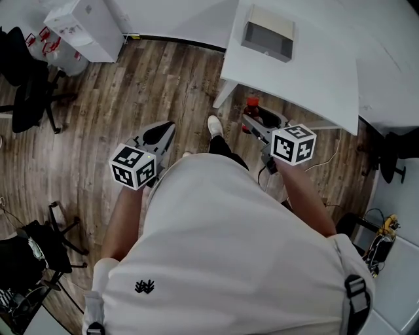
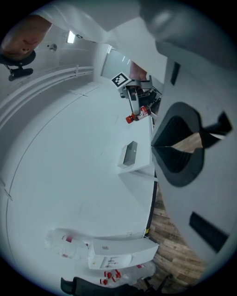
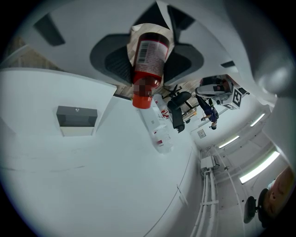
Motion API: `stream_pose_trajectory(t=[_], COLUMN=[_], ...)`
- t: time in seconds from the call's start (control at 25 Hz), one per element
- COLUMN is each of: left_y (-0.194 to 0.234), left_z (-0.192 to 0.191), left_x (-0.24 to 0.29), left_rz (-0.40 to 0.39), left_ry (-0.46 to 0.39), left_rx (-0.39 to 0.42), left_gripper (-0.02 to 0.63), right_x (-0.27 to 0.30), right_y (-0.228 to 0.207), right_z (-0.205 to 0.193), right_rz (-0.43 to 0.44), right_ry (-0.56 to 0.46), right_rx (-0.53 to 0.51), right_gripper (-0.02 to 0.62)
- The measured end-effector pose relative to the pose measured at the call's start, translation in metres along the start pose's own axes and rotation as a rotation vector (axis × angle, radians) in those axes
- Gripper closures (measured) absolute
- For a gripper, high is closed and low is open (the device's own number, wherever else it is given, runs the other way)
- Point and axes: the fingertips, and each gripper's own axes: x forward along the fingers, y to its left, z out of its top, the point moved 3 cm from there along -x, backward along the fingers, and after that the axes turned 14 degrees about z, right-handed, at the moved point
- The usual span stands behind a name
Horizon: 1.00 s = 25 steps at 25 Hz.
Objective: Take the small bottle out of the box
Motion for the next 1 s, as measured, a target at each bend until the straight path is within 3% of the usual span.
stream_pose_trajectory(t=[1.0], left_y=[-0.018], left_z=[-0.008], left_x=[0.005], left_rz=[-0.013], left_ry=[0.033], left_rx=[-0.006], left_gripper=[0.598], right_x=[-0.022], right_y=[-0.019], right_z=[-0.002], right_rz=[-0.041], right_ry=[-0.009], right_rx=[0.011], right_gripper=[0.379])
